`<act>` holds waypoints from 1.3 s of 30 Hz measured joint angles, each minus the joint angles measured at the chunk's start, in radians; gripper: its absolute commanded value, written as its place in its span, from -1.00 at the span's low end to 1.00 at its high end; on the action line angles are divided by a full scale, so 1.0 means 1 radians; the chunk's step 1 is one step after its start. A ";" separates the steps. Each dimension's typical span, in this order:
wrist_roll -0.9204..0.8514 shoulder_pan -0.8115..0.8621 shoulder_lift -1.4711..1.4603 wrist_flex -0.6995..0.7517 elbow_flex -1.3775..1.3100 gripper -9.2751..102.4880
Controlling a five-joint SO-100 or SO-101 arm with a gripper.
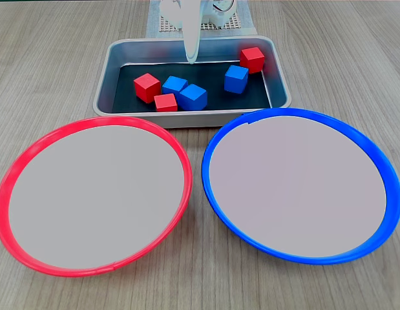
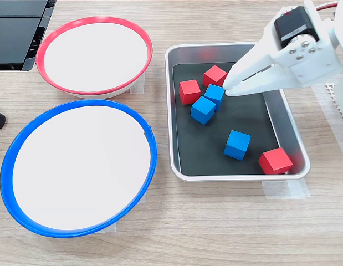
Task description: Move six blocks tray to matching dishes
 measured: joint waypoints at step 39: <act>0.301 -0.132 -1.259 0.012 -0.758 -0.52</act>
